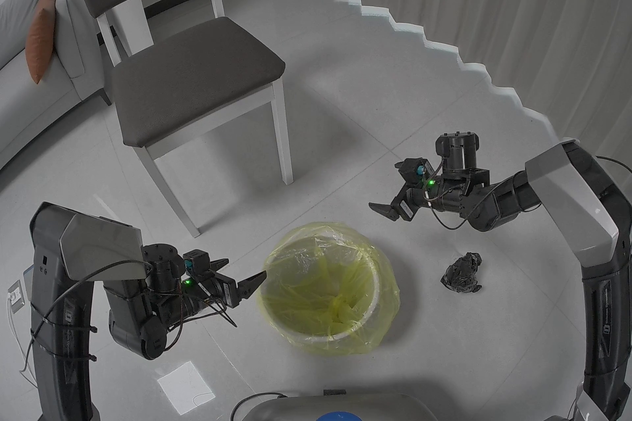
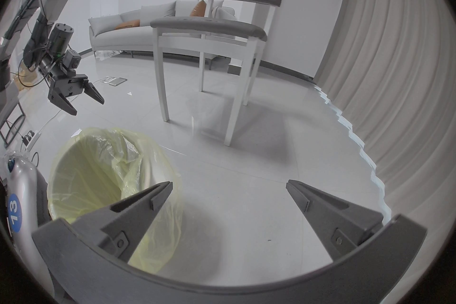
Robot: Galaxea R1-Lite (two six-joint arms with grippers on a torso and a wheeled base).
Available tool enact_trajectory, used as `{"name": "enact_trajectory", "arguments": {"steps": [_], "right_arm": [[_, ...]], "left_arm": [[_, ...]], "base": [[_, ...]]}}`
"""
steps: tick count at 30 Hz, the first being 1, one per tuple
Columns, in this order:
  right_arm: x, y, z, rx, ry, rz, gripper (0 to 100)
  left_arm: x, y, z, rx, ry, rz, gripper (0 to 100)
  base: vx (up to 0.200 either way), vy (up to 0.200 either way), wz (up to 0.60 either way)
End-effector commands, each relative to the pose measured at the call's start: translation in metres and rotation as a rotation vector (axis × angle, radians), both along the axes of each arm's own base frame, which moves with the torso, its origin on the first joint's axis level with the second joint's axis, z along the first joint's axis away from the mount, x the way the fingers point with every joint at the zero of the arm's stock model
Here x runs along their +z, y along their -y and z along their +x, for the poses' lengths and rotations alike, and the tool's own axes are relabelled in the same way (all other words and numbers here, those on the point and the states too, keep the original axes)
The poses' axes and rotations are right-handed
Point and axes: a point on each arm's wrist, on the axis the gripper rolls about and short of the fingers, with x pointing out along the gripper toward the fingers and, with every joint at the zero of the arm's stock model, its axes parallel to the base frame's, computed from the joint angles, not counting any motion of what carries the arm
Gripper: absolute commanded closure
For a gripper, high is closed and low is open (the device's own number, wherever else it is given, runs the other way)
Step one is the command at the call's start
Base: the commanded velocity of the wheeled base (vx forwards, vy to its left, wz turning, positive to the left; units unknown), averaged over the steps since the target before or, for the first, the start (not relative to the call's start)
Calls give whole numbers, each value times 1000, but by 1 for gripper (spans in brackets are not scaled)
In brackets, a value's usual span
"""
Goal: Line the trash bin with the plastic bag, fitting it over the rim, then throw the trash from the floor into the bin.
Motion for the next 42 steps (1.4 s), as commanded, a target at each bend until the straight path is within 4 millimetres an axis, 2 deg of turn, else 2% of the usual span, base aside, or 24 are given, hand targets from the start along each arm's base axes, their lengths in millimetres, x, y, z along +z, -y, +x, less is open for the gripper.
{"name": "enact_trajectory", "arguments": {"steps": [1,8,21,28,39,40,42], "right_arm": [[-17,-21,-2,43,-24,-11,0],[-35,-40,-8,84,-56,-27,0],[-50,-65,-29,155,-101,-60,0],[-68,-69,-16,147,-104,-59,0],[-76,-62,-6,128,-111,-61,0],[-76,-62,-6,126,-112,-60,100],[-75,-60,-5,123,-109,-59,100]], "left_arm": [[5,0,1,1,26,-6,0],[5,0,0,1,24,-6,0],[5,0,0,0,25,-5,0],[7,-1,-2,0,25,-5,0],[6,-4,-3,9,18,-3,0],[6,-4,-3,9,16,-3,0],[6,-4,-3,9,16,-3,0]], "base": [[0,0,0],[0,0,0],[0,0,0],[0,0,0],[0,0,0],[0,0,0],[0,0,0]]}}
